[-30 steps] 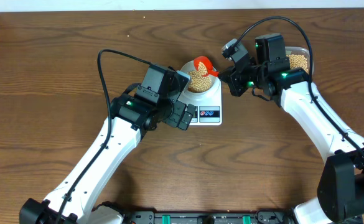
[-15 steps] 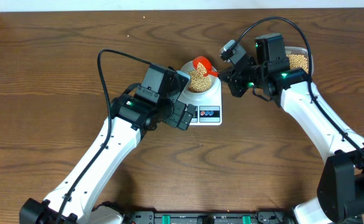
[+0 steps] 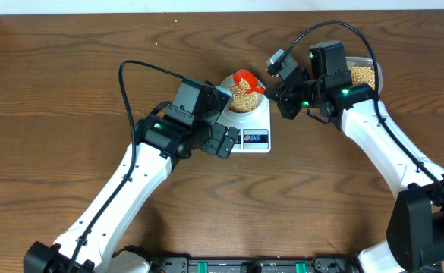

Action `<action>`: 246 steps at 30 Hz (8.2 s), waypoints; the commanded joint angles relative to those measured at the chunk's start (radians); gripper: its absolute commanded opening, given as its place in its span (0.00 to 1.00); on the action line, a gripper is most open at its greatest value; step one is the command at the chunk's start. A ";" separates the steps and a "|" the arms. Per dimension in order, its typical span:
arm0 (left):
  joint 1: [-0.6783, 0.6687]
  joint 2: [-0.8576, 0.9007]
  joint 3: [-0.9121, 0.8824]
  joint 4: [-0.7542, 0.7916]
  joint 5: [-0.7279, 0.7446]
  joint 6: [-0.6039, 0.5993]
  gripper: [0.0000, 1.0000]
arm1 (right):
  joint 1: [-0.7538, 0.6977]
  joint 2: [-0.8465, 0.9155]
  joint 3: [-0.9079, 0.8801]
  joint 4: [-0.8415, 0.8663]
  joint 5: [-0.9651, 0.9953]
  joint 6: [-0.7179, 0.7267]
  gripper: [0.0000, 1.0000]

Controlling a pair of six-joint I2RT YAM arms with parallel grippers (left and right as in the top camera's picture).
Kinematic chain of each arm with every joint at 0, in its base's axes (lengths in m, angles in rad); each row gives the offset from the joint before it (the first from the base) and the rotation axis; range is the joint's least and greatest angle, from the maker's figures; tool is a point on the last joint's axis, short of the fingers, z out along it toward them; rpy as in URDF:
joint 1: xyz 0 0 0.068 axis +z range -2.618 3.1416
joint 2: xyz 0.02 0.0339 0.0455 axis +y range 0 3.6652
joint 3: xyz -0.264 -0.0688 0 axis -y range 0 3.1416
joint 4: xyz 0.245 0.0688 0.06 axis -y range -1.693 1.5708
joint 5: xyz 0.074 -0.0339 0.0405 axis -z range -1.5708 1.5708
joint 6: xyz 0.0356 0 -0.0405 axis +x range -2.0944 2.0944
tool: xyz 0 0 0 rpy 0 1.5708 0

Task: Scoop item into bowl and weigh 50g on scale
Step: 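Tilt the scoop slowly with right gripper, trickling beans into bowl, then move right gripper with scoop back to the bean tub, then scoop a small amount of beans and carry it over the bowl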

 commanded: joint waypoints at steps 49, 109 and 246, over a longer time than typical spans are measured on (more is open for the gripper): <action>0.005 0.008 -0.002 -0.001 0.009 0.007 1.00 | 0.006 -0.012 0.008 -0.001 -0.006 -0.137 0.01; 0.005 0.008 -0.002 -0.001 0.009 0.007 1.00 | 0.003 -0.012 0.008 0.010 -0.007 -0.138 0.01; 0.005 0.008 -0.002 -0.001 0.009 0.007 1.00 | -0.066 -0.042 0.010 -0.009 -0.130 0.036 0.01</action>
